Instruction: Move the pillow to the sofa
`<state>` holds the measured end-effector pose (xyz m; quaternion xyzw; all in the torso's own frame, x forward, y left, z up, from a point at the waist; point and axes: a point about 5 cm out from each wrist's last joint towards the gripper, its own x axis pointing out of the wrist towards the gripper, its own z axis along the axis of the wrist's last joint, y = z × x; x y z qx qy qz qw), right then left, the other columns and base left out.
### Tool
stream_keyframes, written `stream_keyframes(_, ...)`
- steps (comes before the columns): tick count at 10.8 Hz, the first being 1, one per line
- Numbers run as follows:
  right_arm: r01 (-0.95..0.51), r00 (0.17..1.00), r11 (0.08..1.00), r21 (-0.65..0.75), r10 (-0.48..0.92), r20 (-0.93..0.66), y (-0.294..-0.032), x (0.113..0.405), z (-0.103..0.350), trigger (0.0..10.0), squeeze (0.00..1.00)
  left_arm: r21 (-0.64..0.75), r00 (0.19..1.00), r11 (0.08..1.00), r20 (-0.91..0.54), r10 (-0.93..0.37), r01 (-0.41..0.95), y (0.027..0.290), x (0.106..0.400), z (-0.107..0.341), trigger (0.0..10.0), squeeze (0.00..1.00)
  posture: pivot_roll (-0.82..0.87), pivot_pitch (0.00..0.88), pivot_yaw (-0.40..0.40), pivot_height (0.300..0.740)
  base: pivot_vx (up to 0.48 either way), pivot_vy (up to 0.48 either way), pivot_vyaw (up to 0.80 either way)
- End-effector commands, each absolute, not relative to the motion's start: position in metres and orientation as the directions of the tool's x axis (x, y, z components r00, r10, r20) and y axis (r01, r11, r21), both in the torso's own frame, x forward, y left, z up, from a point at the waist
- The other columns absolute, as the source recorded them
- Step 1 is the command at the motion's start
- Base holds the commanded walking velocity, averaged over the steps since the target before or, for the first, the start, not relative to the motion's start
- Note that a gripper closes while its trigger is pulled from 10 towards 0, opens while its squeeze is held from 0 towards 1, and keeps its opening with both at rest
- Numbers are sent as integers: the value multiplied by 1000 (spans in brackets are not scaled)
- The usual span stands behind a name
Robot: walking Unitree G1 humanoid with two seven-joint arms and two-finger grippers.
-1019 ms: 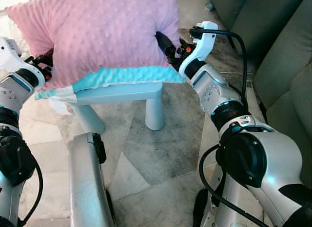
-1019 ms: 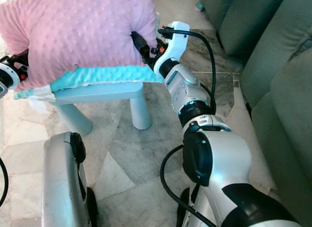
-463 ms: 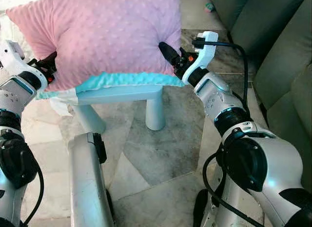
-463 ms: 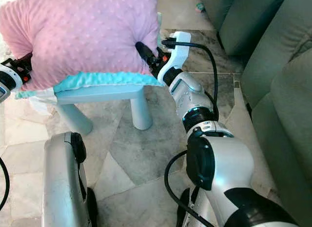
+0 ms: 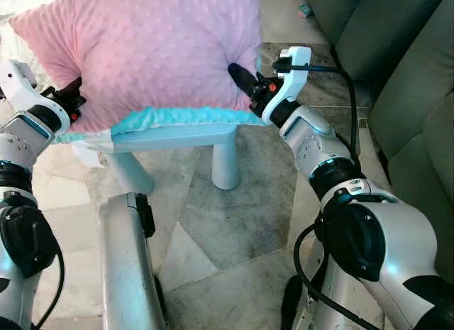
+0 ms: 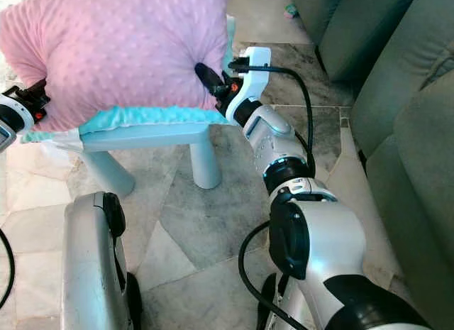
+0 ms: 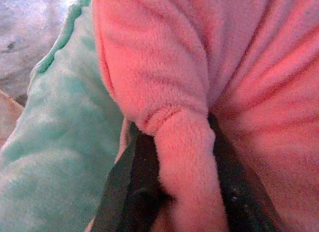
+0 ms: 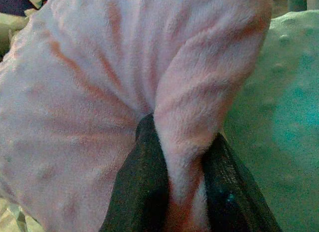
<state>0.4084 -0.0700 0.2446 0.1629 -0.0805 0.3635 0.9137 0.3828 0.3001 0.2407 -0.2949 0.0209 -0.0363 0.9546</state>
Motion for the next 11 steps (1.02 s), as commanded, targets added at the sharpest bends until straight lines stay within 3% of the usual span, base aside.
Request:
stream_keyframes(1,-724,690,655,218,689,221,-60,404,234,0,0,-577,989,816,-98,-107,31,292,383,220,0,0,75,355,-27,303,0,0,0)
stream_keyframes(4,-730,683,655,196,691,235,-60,404,236,0,0,-573,990,817,-69,-123,61,281,386,221,0,0,72,325,-36,303,0,0,0)
stream_keyframes(6,-720,692,671,177,676,254,-62,404,239,0,0,-536,993,843,-60,-97,50,275,387,212,0,0,50,258,-50,303,0,0,0)
stream_keyframes(9,-746,637,665,44,692,340,-62,396,240,0,0,-356,975,910,146,-169,211,238,378,211,0,0,21,138,-47,303,0,0,0)
stream_keyframes(11,-683,689,730,42,623,371,-73,393,232,0,0,-320,968,938,245,-56,135,238,365,208,0,0,-2,51,-46,303,0,0,0)
